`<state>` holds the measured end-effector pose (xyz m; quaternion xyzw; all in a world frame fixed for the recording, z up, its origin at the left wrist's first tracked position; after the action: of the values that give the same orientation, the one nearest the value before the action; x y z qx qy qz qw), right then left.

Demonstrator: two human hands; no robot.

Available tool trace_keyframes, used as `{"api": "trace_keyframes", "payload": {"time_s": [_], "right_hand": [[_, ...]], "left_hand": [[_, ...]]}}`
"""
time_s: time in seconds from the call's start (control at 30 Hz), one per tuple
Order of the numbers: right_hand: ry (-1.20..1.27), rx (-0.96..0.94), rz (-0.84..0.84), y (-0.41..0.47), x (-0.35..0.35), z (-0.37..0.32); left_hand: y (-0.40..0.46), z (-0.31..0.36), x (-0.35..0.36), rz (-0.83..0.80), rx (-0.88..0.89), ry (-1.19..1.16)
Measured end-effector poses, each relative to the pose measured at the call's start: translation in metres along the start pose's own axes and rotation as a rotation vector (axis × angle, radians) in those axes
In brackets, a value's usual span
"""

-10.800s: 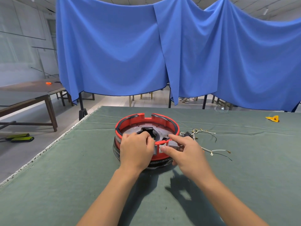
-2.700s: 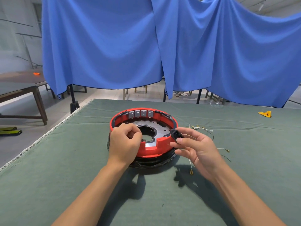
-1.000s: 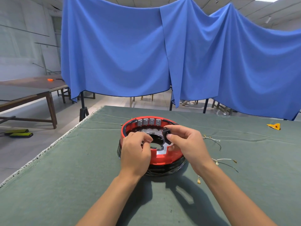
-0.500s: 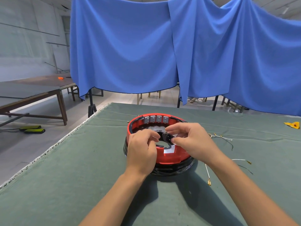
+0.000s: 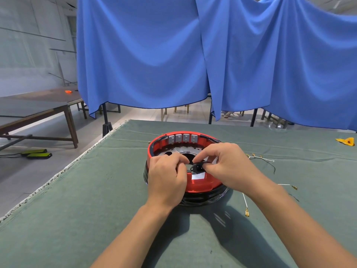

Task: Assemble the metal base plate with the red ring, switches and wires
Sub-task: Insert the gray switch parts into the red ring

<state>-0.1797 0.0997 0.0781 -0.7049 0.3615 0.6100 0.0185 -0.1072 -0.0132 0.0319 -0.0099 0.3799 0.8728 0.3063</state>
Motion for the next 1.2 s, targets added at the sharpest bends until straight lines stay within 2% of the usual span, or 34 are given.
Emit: {"api": "trace_keyframes", "payload": {"time_s": [0.33, 0.6, 1.03, 1.2], "right_hand": [[-0.114, -0.046, 0.122, -0.008, 0.003, -0.009], [-0.131, -0.051, 0.459, -0.035, 0.0, -0.015], [-0.102, -0.016, 0.576, -0.045, 0.0, -0.012], [-0.068, -0.035, 0.601, -0.048, -0.002, -0.012]], "left_hand": [[0.0, -0.001, 0.002, -0.013, -0.001, 0.032], [-0.001, 0.007, 0.003, -0.044, 0.049, 0.06], [-0.004, 0.016, 0.003, -0.061, 0.12, 0.061], [-0.004, 0.014, 0.007, -0.059, 0.098, 0.076]]}}
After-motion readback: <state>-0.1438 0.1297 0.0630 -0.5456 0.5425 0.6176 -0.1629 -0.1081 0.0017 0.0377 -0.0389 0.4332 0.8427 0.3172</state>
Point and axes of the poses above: each hand's wrist, its own y-axis towards the middle knuckle, its own x-axis out of the palm, z = x × y, the point moved 9 cm from there along y, towards the middle knuckle, and after that the axes turned 15 degrees about -y, right-handed, at the moved point
